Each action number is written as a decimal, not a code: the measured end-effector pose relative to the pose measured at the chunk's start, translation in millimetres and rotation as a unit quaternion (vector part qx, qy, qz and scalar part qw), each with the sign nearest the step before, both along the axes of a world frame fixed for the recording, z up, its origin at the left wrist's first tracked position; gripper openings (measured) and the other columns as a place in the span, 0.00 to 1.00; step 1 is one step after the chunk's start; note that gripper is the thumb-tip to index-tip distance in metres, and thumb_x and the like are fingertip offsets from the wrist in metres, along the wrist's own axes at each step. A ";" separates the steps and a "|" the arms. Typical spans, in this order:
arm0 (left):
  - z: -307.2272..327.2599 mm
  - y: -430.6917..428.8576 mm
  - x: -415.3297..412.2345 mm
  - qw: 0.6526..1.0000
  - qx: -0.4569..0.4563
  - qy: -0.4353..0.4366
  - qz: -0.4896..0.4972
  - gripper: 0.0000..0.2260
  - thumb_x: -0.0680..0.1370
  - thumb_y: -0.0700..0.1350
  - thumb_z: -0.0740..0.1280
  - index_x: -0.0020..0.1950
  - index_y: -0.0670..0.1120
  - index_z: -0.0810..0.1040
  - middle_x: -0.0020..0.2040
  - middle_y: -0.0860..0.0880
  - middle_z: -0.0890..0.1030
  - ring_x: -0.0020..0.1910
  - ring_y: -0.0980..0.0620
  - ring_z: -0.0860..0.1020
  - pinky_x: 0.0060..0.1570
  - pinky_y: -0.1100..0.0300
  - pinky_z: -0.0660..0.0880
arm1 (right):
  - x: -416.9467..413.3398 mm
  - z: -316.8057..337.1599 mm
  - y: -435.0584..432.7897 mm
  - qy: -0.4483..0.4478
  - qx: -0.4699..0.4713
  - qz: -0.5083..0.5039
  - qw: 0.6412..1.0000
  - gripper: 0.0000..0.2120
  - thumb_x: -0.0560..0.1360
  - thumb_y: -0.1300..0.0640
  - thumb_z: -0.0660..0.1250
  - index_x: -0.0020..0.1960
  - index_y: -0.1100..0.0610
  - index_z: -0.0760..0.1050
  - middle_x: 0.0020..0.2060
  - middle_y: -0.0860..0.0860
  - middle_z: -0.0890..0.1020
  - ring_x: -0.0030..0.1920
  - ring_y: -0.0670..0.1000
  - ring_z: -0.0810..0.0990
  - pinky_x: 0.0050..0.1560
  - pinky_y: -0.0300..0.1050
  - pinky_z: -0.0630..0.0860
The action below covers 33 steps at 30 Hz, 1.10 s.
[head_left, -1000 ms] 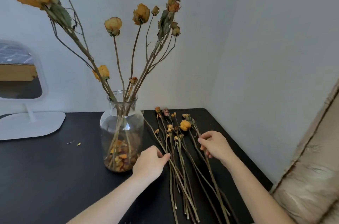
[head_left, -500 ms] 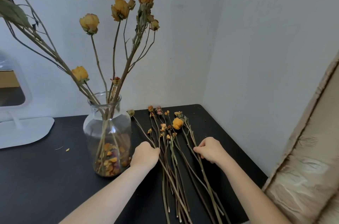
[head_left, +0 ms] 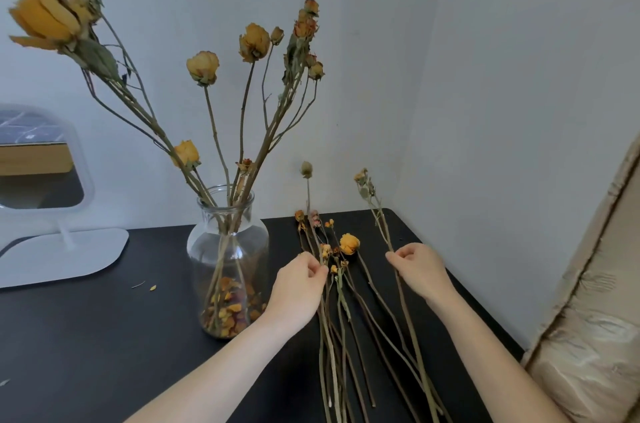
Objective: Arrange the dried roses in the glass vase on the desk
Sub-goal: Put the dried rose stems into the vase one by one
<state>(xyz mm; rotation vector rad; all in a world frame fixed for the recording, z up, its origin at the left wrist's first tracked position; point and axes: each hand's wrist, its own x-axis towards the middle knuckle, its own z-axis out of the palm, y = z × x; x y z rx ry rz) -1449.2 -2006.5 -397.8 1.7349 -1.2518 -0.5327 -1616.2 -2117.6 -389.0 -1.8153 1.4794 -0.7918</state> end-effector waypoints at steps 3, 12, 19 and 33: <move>17.1 15.1 -0.7 0.998 -0.047 -0.032 -0.026 0.08 0.79 0.46 0.60 0.40 0.52 0.69 0.31 0.53 0.72 0.28 0.59 0.69 0.30 0.71 0.67 | 3.0 13.8 2.7 -0.064 -0.016 -0.011 0.998 0.05 0.76 0.52 0.65 0.46 0.54 0.75 0.37 0.48 0.77 0.39 0.45 0.76 0.38 0.39 0.70; 61.1 90.3 7.1 0.972 -0.186 -0.132 -0.059 0.07 0.79 0.49 0.59 0.40 0.56 0.67 0.28 0.55 0.71 0.28 0.60 0.69 0.33 0.66 0.68 | 22.1 57.4 36.8 -0.222 -0.094 0.026 0.970 0.05 0.76 0.52 0.64 0.49 0.53 0.73 0.35 0.49 0.76 0.35 0.45 0.75 0.35 0.38 0.69; 81.6 146.5 30.5 0.957 -0.263 -0.124 0.010 0.07 0.74 0.56 0.55 0.44 0.58 0.71 0.35 0.54 0.76 0.32 0.56 0.74 0.31 0.66 0.69 | 40.7 67.9 63.5 -0.268 -0.106 0.076 0.954 0.03 0.75 0.53 0.65 0.46 0.52 0.74 0.29 0.47 0.74 0.28 0.42 0.72 0.32 0.37 0.68; 183.2 112.0 67.4 0.908 -0.405 -0.050 0.090 0.07 0.80 0.46 0.58 0.43 0.56 0.69 0.32 0.53 0.72 0.24 0.60 0.69 0.25 0.70 0.67 | 65.9 77.9 72.6 -0.267 -0.118 0.107 0.950 0.04 0.75 0.53 0.64 0.47 0.52 0.74 0.27 0.47 0.75 0.25 0.38 0.74 0.32 0.36 0.69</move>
